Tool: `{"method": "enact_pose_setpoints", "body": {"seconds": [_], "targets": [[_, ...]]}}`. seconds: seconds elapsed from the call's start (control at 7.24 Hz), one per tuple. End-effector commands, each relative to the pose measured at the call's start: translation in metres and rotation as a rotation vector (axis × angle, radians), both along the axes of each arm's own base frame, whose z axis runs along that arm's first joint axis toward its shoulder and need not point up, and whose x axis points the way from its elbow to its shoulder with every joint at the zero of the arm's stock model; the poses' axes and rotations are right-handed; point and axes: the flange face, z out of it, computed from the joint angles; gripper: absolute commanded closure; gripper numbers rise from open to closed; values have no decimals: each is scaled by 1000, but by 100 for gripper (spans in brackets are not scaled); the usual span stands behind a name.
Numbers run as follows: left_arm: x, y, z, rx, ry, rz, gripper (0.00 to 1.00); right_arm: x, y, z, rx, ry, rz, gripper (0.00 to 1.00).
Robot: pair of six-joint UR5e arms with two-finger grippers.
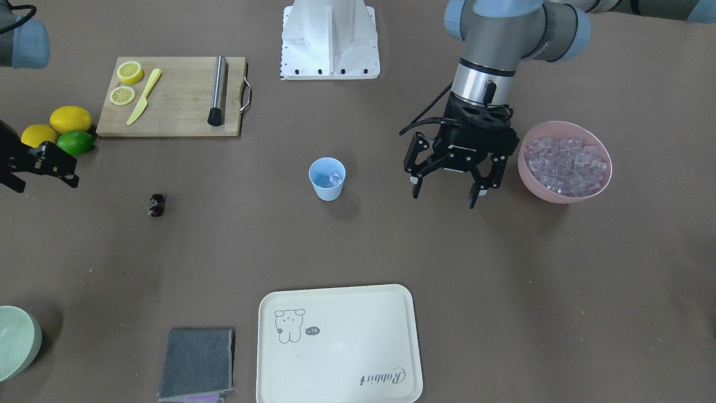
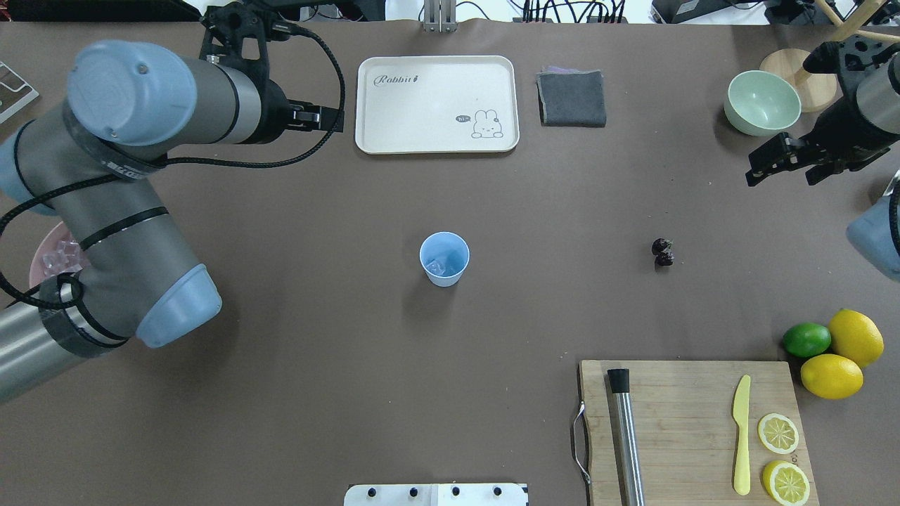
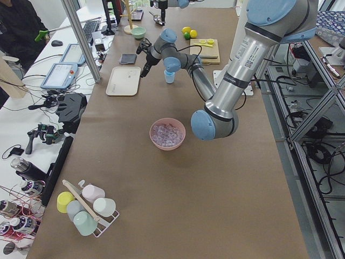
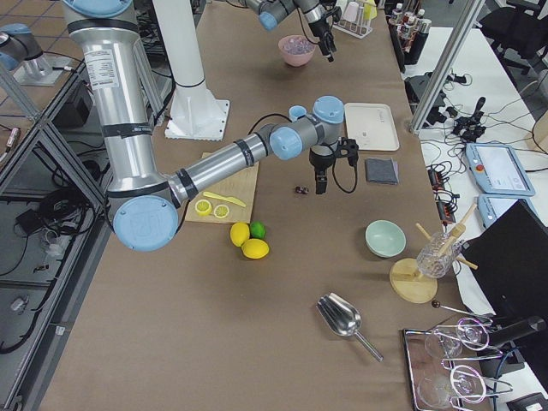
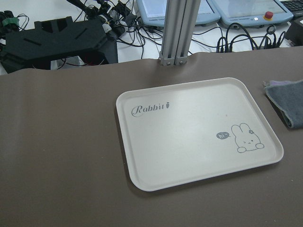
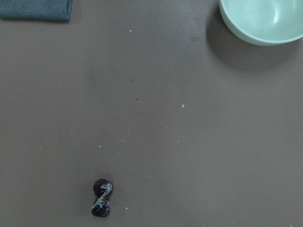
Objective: Put ice and cherries in cup
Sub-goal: 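Raise the left gripper away from the cup while the right gripper moves over the cherries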
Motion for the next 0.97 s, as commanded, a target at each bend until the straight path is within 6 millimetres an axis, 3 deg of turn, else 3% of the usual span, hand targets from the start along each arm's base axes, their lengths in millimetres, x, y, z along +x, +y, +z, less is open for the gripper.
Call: {"method": "enact_pose_setpoints", "body": {"seconds": [0.0, 0.41, 0.55, 0.83], "targets": [[-38, -13, 39, -32, -37, 90, 2, -59, 17, 1, -2, 21, 26, 0], [-43, -15, 42, -32, -42, 87, 2, -116, 22, 36, 24, 38, 9, 0], [-42, -16, 43, -34, -44, 87, 2, -136, 18, 36, 23, 56, 17, 0], [-41, -16, 43, -33, -45, 88, 2, -146, 20, 33, 1, 53, 28, 0]]}}
